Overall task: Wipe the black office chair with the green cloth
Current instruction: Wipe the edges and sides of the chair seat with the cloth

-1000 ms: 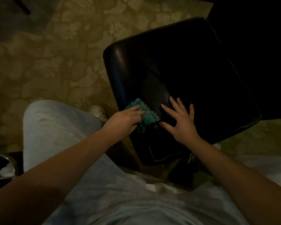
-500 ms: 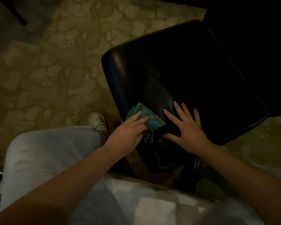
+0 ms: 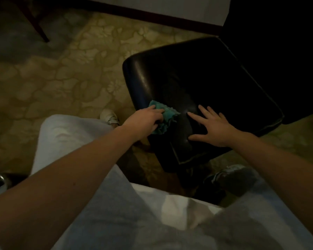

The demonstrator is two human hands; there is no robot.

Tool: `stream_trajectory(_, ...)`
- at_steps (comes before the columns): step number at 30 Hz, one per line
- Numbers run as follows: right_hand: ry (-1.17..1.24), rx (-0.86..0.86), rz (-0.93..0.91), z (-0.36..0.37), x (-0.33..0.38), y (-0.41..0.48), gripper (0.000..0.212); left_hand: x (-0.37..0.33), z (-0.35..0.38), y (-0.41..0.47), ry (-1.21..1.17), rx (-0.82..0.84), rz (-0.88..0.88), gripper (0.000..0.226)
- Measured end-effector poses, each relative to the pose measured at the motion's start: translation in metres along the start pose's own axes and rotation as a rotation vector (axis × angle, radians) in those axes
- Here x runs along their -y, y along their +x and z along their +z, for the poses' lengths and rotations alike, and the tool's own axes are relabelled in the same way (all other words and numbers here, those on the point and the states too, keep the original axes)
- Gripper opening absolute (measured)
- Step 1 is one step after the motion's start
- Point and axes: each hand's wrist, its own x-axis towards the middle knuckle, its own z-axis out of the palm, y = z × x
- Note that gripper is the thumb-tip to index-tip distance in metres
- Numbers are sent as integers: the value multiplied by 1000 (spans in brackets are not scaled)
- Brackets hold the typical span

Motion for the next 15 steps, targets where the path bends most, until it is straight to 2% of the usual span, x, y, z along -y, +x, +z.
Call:
stream_trajectory(3,55,-43,17,7,6,1,87,-13,15,-19,-112,-63,-31,28)
stream_trajectory(7,74,-21,51,3,11,-2,87,-38,26,-39,-115,52,31,29)
stream_trajectory(9,97,-15,48,1,10,-1,87,-31,21,-31,-80,59,52,30)
stream_trajectory(15,171,-98,41,19,11,7,86,-15,14,-10,-100,-123,-104,33)
